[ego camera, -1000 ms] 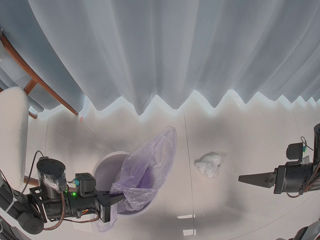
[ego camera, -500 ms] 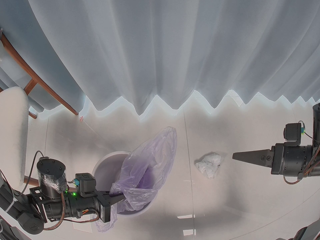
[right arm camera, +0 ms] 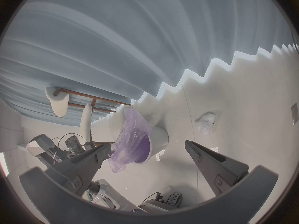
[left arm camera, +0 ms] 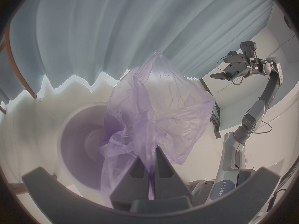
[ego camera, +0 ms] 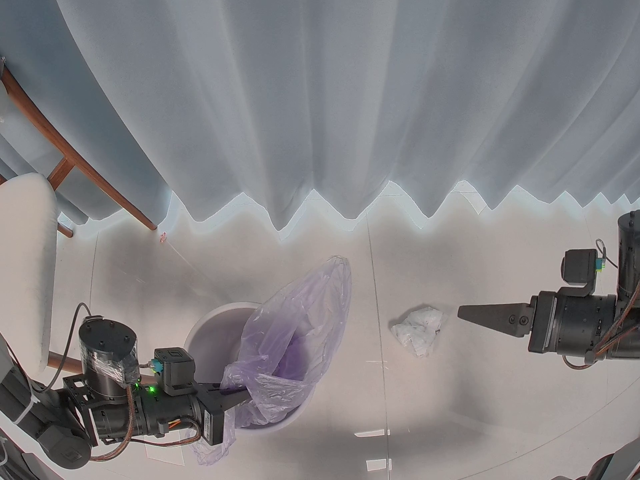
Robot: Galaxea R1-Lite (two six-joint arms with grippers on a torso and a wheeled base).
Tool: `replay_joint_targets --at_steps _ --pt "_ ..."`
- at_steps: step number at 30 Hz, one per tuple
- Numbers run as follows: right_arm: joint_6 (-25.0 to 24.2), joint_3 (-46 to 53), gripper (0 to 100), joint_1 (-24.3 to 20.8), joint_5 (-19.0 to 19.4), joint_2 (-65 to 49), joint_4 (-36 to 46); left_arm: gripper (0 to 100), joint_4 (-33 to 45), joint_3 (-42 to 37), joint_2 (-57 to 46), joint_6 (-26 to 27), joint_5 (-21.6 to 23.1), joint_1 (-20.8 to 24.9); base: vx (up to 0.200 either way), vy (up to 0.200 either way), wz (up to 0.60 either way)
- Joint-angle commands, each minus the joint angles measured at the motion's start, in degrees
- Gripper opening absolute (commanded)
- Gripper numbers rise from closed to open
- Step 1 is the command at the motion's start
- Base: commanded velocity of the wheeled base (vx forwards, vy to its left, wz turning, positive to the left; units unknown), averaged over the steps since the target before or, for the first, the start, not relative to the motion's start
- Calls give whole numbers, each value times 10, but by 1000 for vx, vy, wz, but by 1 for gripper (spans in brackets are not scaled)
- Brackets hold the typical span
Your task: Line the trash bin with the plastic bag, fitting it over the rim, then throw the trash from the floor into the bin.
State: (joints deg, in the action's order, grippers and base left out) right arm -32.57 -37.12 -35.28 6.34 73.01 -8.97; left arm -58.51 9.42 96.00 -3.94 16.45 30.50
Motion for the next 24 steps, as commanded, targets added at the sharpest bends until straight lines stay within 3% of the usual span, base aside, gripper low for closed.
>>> replay_joint_targets --at_steps 1,24 --pt "3 15 100 -15 -3 -5 -3 0 -1 -3 2 0 -1 1 0 0 0" --pt "12 53 100 -15 -2 44 -65 0 -2 -18 7 0 3 3 0 0 0"
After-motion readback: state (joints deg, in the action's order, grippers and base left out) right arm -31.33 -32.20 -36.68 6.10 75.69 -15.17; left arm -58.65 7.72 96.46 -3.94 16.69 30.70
